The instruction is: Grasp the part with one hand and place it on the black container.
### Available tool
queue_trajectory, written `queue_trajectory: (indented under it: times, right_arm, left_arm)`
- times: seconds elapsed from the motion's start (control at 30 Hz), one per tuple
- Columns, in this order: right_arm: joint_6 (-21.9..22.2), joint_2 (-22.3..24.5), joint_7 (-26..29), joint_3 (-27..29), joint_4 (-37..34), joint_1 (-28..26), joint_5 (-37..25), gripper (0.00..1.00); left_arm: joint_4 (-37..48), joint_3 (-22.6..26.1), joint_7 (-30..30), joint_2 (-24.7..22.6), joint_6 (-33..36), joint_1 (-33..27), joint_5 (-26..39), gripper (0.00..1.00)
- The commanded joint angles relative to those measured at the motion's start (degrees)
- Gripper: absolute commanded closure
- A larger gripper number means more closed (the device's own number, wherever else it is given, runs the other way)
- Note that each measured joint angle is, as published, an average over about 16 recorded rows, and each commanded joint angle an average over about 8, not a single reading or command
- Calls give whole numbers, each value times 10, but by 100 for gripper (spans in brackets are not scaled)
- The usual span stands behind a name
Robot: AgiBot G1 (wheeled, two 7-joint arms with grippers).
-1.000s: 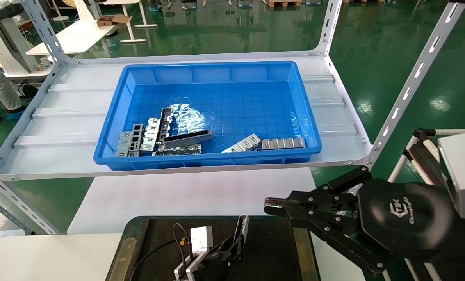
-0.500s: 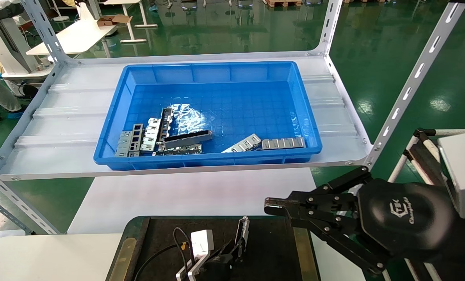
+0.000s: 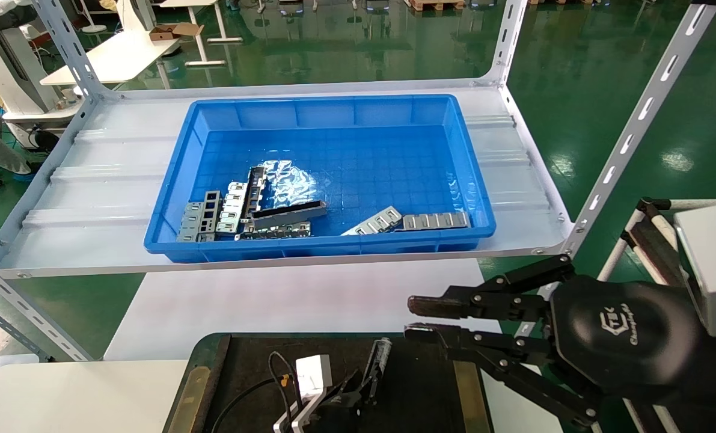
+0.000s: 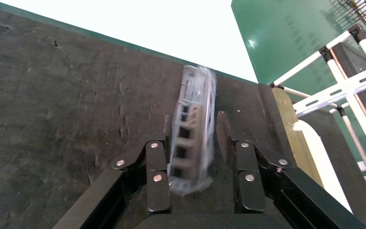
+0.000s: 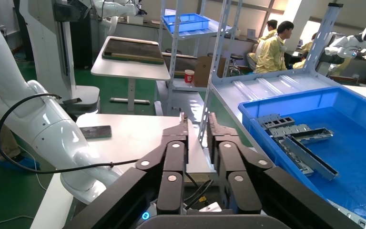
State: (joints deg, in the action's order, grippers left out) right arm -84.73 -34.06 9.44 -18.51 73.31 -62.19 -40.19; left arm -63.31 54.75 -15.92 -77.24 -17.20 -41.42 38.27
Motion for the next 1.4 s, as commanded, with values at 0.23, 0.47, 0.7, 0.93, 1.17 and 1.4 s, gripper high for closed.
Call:
queue_trajectory:
  times: [0.23, 0.47, 0.7, 0.93, 1.17, 1.4]
  right_arm:
    - [0, 0, 0, 0, 0, 0, 0, 0]
    - [0, 0, 0, 0, 0, 0, 0, 0]
    - [0, 0, 0, 0, 0, 0, 0, 0]
    - [0, 0, 0, -1, 0, 0, 0, 0]
    - [0, 0, 0, -1, 0, 0, 0, 0]
    - [0, 0, 0, -1, 0, 0, 1, 0]
  left_arm:
    - [-19, 5, -15, 6, -5, 5, 28, 0]
    - [-38, -2, -14, 29, 29, 10, 71, 0]
    - [-56, -23, -1, 74, 98, 16, 120, 0]
    - [-74, -54, 20, 127, 198, 28, 153, 0]
    - [-81, -98, 69, 177, 318, 39, 156, 0]
    - [-65, -162, 156, 212, 440, 48, 129, 0]
